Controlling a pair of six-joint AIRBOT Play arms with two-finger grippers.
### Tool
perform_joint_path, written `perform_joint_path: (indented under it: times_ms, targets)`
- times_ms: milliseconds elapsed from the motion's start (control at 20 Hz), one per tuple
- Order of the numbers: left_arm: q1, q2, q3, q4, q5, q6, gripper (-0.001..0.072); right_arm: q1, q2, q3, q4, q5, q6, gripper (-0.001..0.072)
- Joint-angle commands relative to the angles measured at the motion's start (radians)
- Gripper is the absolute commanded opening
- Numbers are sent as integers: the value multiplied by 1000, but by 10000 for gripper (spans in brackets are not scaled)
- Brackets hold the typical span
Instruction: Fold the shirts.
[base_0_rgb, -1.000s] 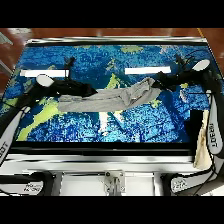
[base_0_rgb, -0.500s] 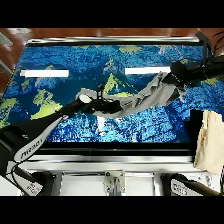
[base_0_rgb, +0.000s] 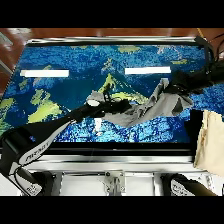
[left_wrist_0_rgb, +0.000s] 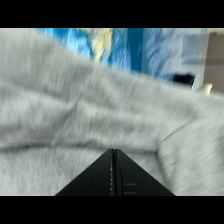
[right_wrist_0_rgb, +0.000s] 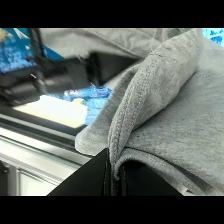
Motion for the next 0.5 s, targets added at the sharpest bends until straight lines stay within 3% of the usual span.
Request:
perform_joint_path:
  times_ms: [0, 300, 450]
  targets:
    - [125, 116, 2, 85, 42, 14, 39, 132, -7, 0, -127, -88, 8, 64]
    - [420, 474, 2, 222, 25, 14, 40, 463, -220, 0, -131, -480, 6, 64]
    - [523, 667, 2, 263, -90, 14, 41, 576, -381, 0, -88, -724, 10, 64]
